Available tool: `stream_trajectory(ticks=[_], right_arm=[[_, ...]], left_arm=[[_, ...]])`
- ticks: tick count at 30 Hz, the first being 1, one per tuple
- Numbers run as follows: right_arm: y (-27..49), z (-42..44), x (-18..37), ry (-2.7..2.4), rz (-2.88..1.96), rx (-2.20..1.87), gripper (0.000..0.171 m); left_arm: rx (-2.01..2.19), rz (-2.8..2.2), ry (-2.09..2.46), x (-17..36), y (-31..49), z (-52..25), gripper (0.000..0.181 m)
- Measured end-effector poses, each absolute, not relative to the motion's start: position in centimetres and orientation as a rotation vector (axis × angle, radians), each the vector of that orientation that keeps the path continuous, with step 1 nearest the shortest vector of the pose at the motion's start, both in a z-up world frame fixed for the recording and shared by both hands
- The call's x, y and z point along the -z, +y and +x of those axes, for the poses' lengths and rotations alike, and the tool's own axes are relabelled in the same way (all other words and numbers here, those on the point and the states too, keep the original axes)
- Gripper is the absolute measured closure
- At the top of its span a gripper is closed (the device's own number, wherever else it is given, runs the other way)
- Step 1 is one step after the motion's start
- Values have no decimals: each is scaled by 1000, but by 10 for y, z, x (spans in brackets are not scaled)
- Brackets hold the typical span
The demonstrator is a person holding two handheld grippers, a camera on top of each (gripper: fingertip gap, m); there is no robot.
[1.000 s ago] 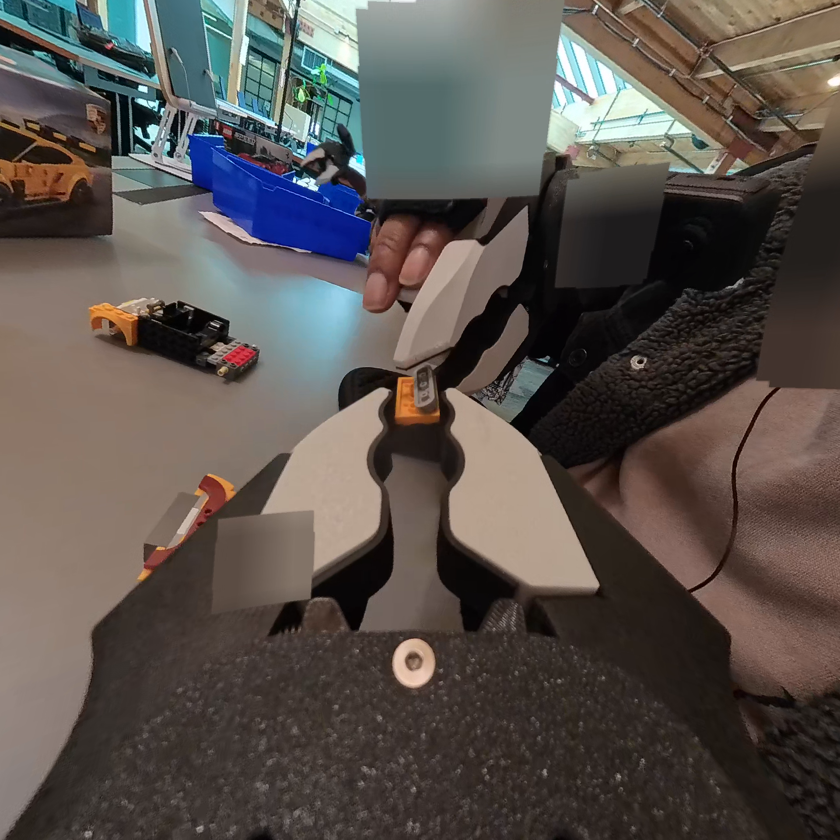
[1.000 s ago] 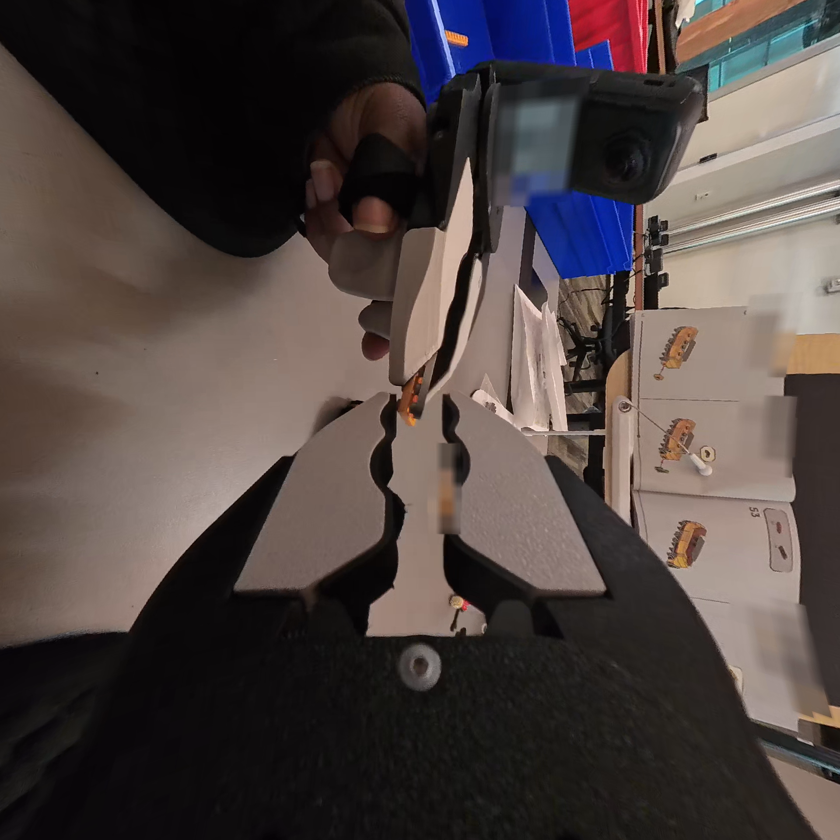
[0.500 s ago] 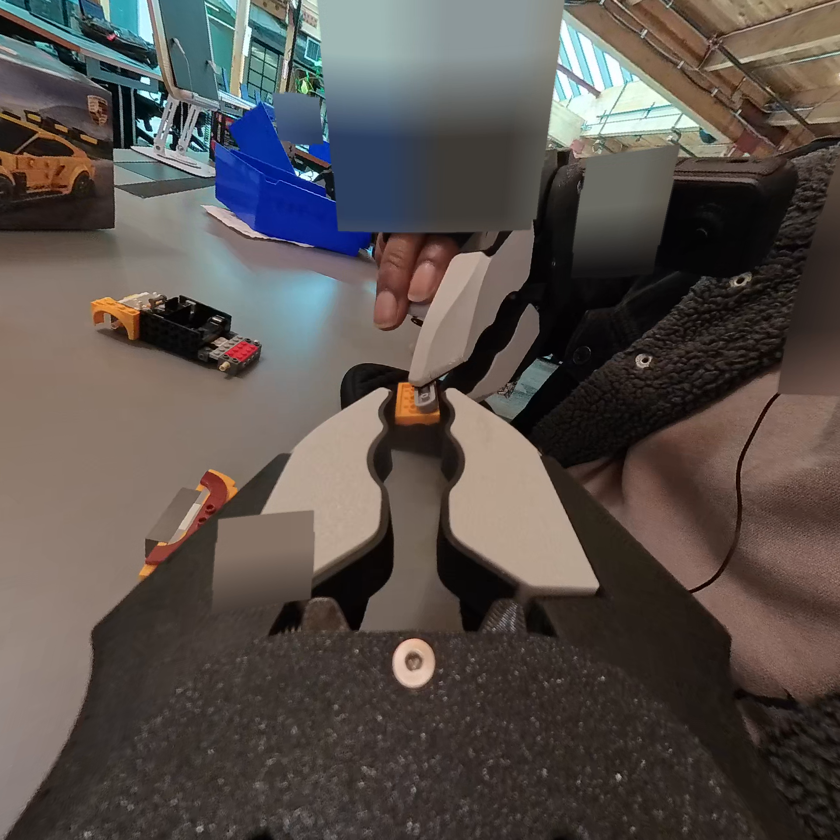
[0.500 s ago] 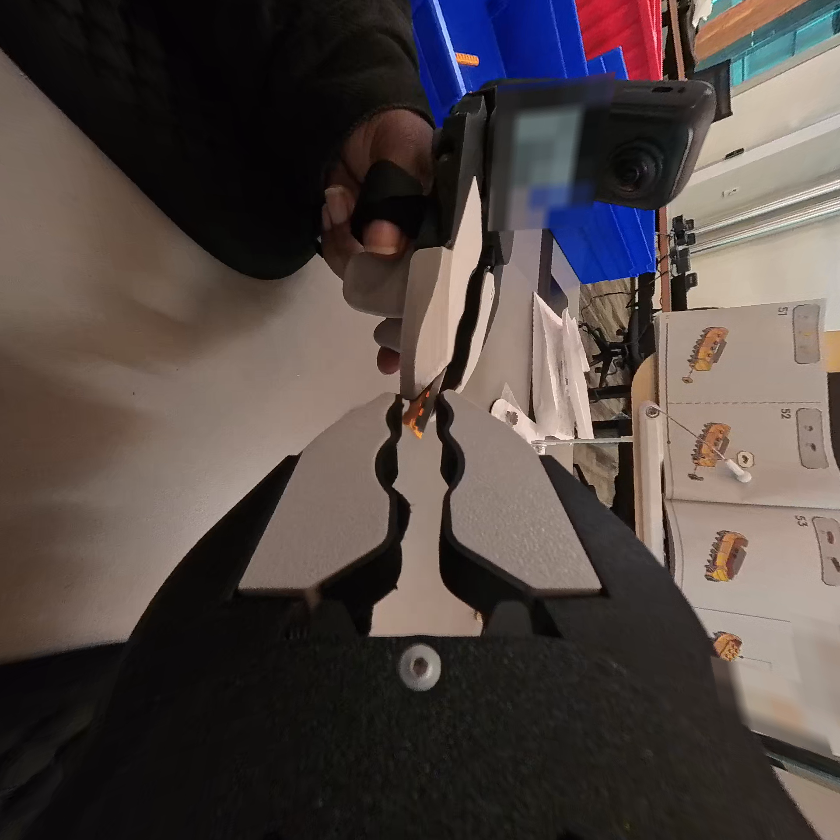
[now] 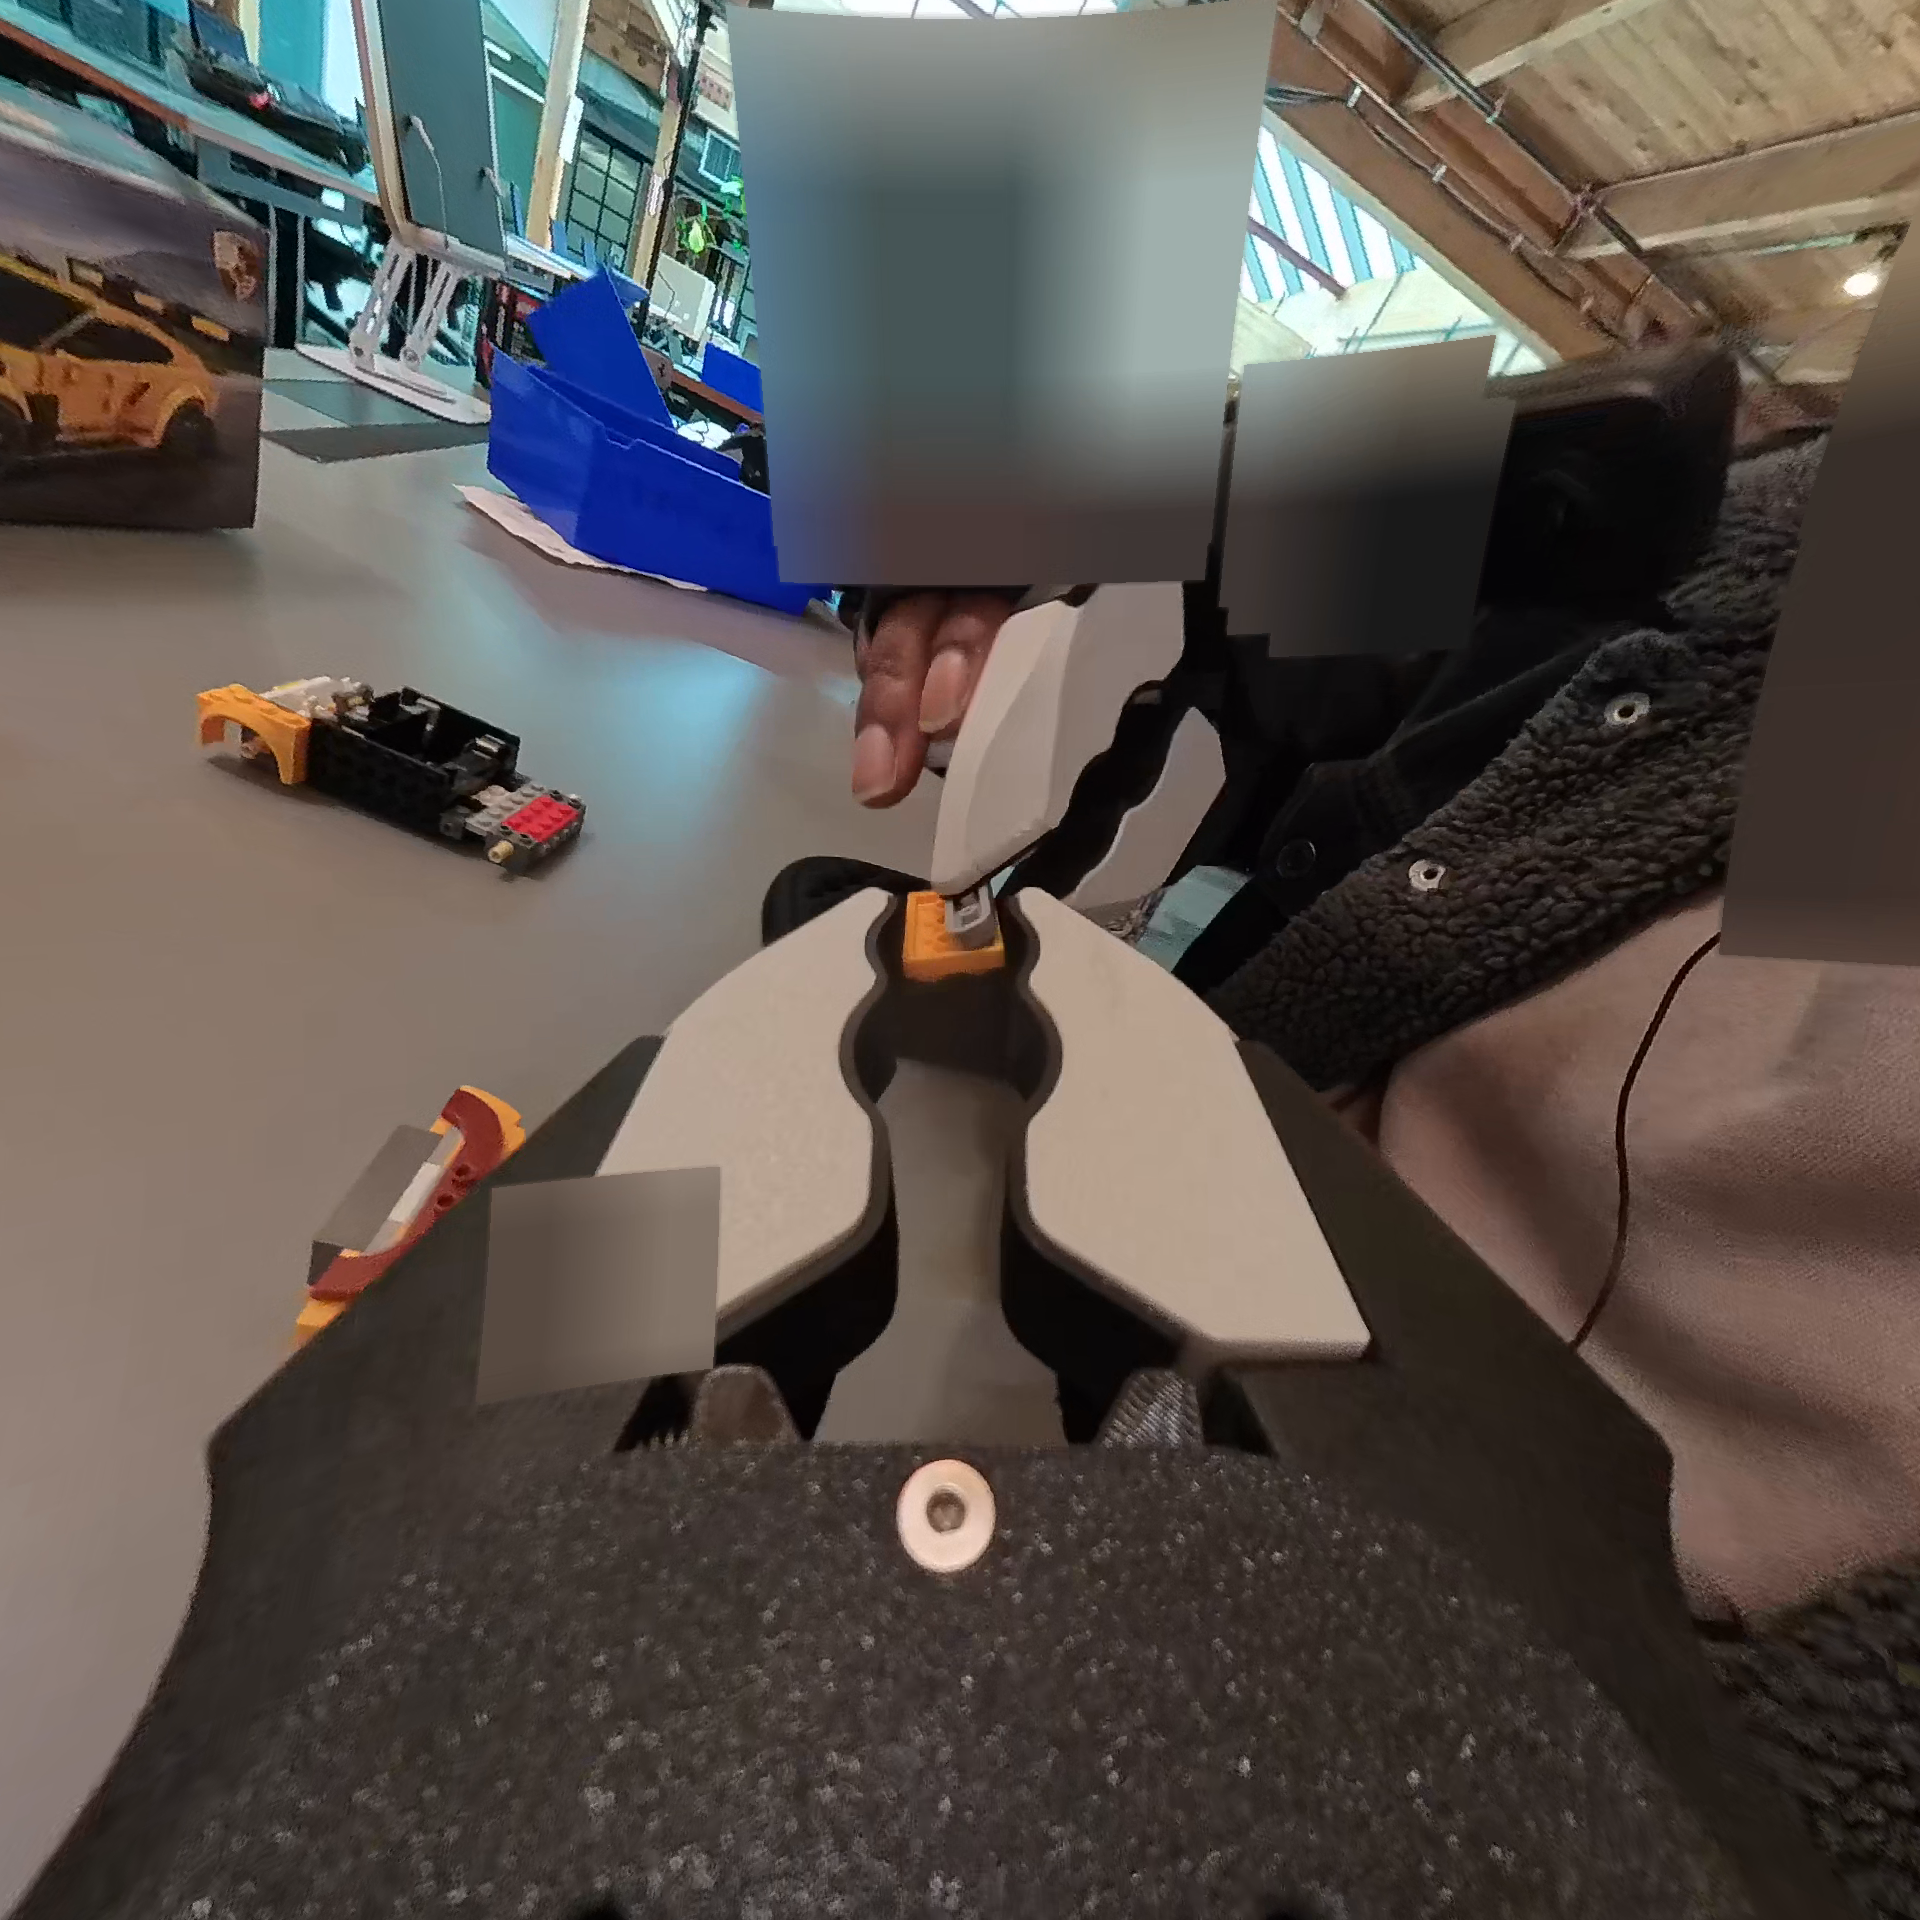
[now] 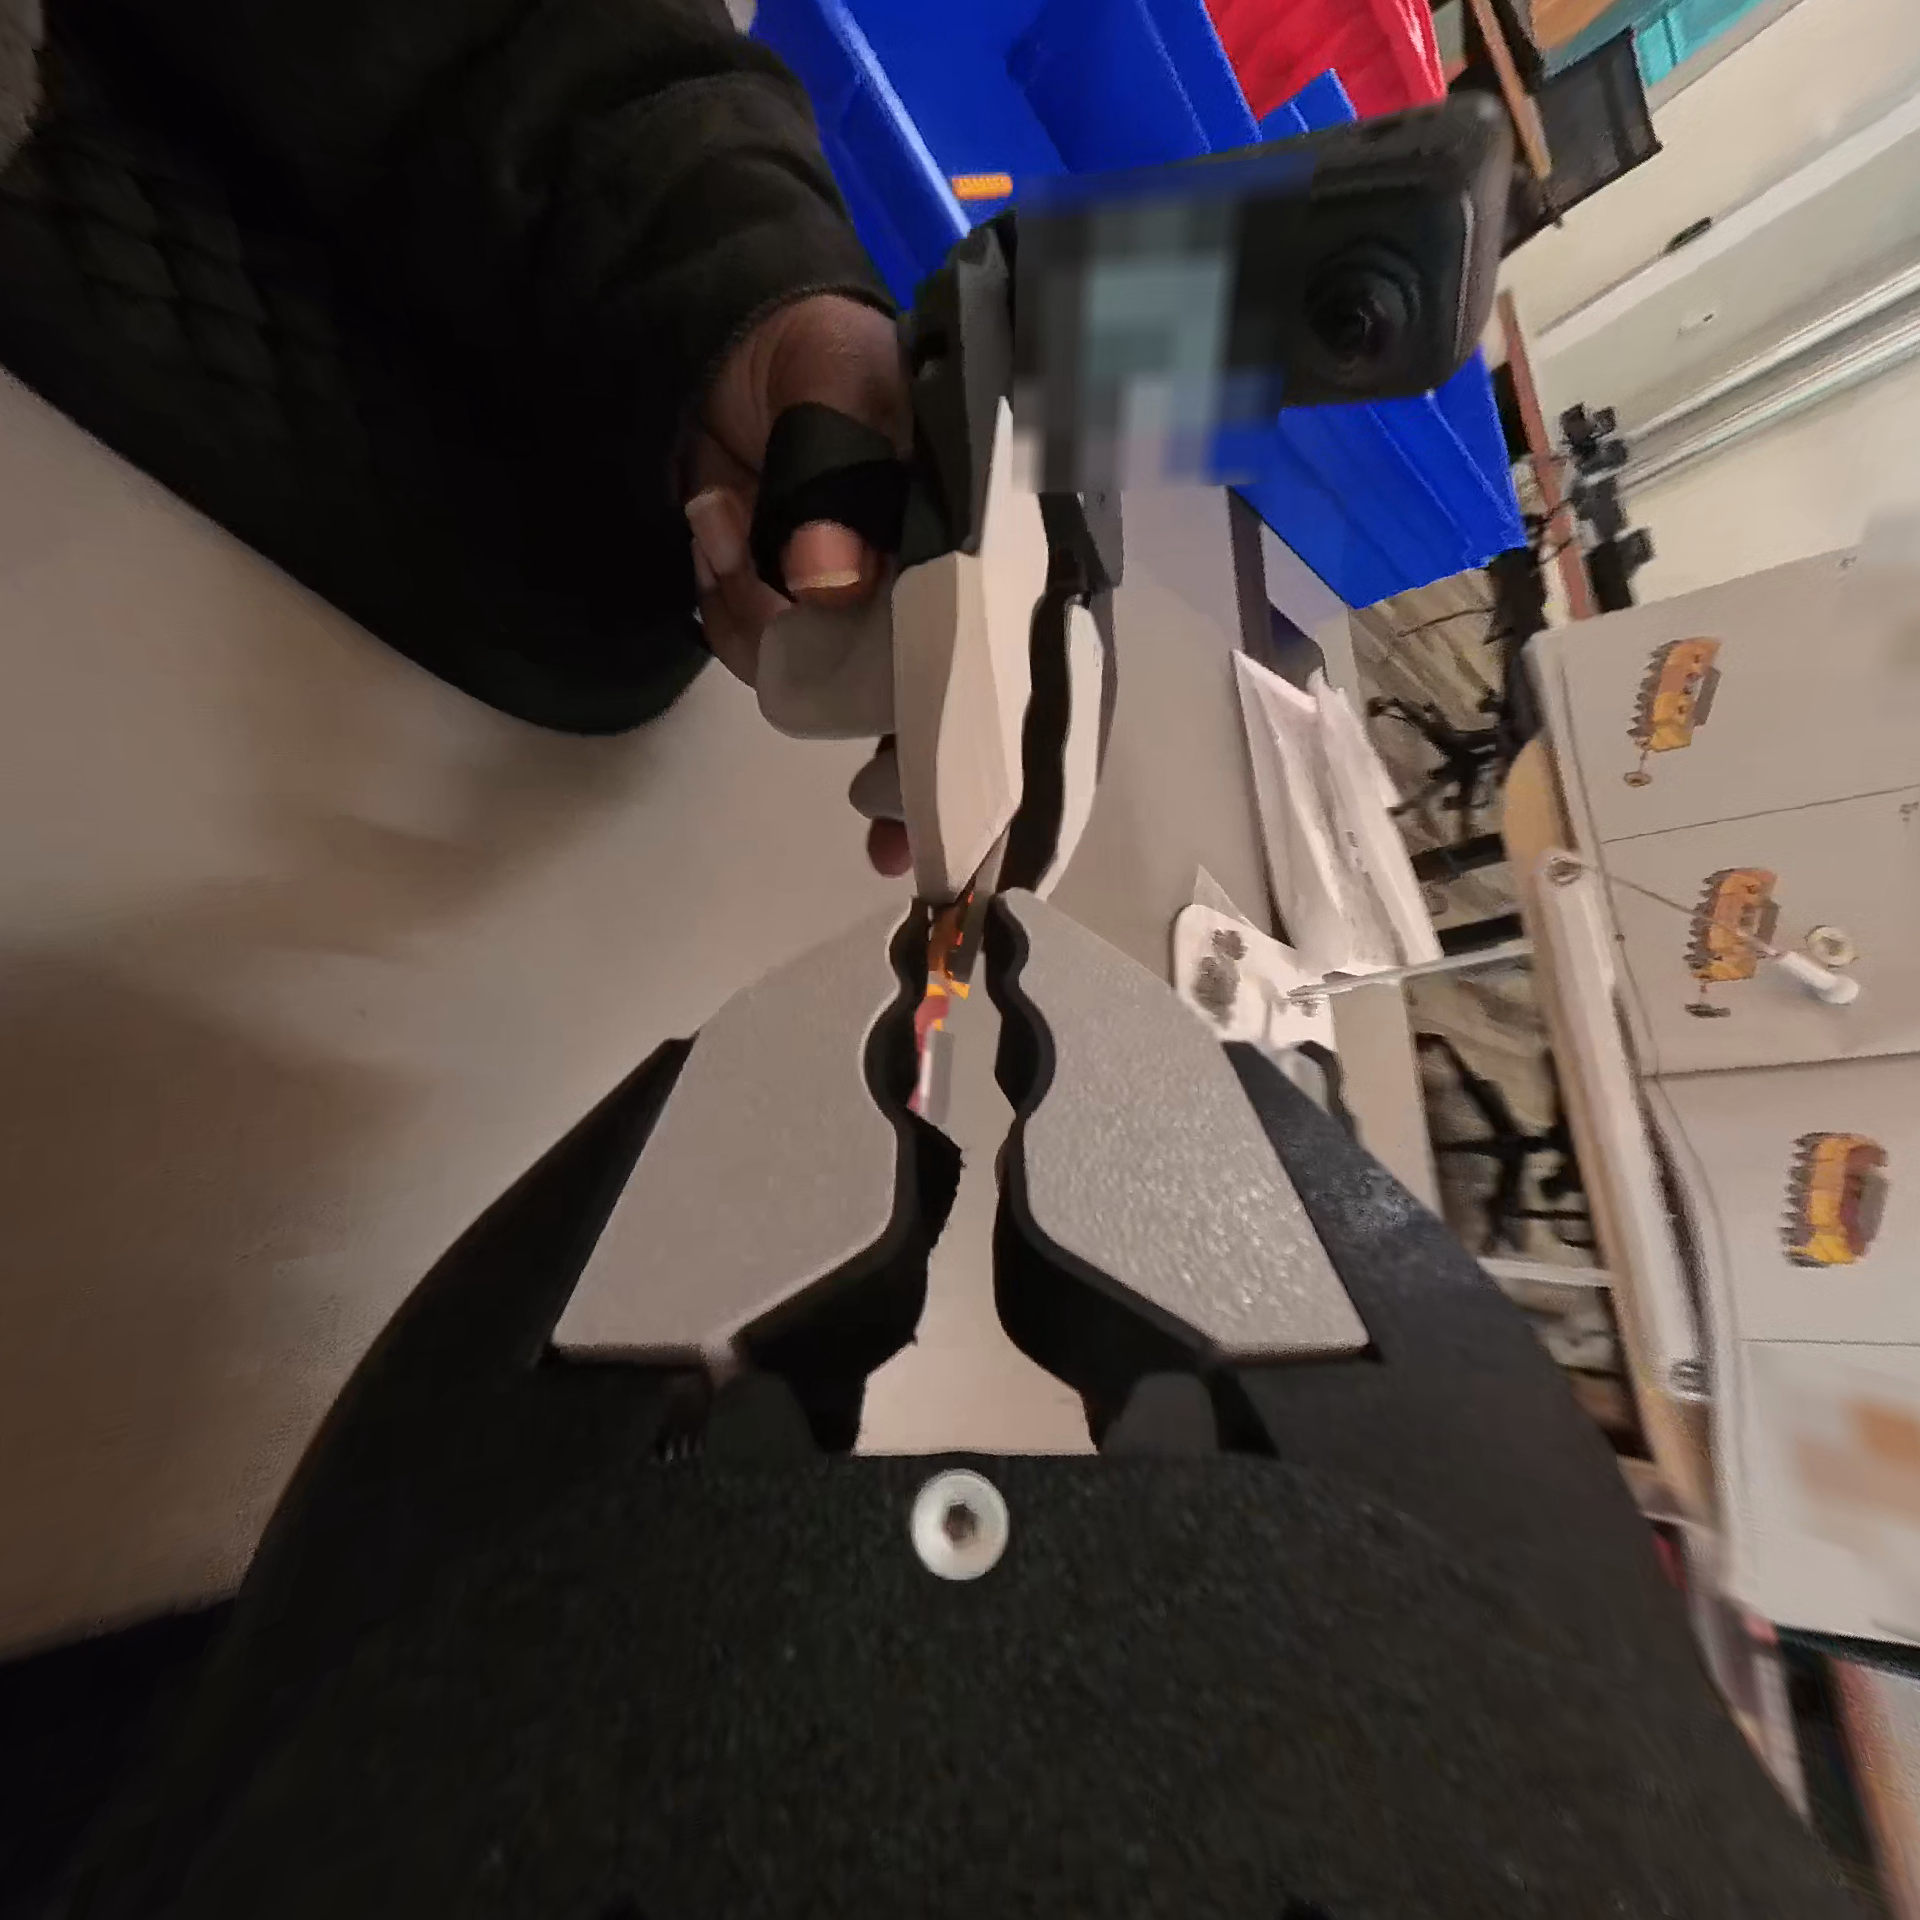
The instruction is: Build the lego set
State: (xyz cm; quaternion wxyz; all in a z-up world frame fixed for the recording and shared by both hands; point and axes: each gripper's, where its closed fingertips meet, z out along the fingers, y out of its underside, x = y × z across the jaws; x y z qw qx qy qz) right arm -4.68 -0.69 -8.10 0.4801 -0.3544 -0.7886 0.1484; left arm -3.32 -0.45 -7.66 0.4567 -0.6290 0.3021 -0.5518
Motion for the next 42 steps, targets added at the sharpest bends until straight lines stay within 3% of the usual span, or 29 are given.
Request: stream_trajectory(ticks=[1, 4, 15, 34, 36, 37, 42], right_arm=[[-7, -47, 81, -1921, -897, -418, 162], [-6, -44, 83, -1921, -979, -570, 162], [-15, -34, 96, -2005, -1140, -886, 162], [-13, -29, 116, -1990, -1290, -1023, 163], [-17, -30, 117, -2002, -1296, -1060, 163], [-18, -31, 118, -2006, -1293, -1058, 163], [-19, -33, 118, -2016, -1307, -1083, 164]], left_arm=[[1321, -1534, 767, 76, -5, -34, 163], [1121, -1501, 884, 79, -4, -39, 153], [617, -1365, 1202, 93, -14, -31, 172], [729, -1454, 1191, 112, -12, -26, 172], [722, -1440, 1182, 110, -11, -25, 164], [734, -1431, 1208, 112, -15, -23, 171], [730, -1467, 1234, 114, -16, -25, 172]])
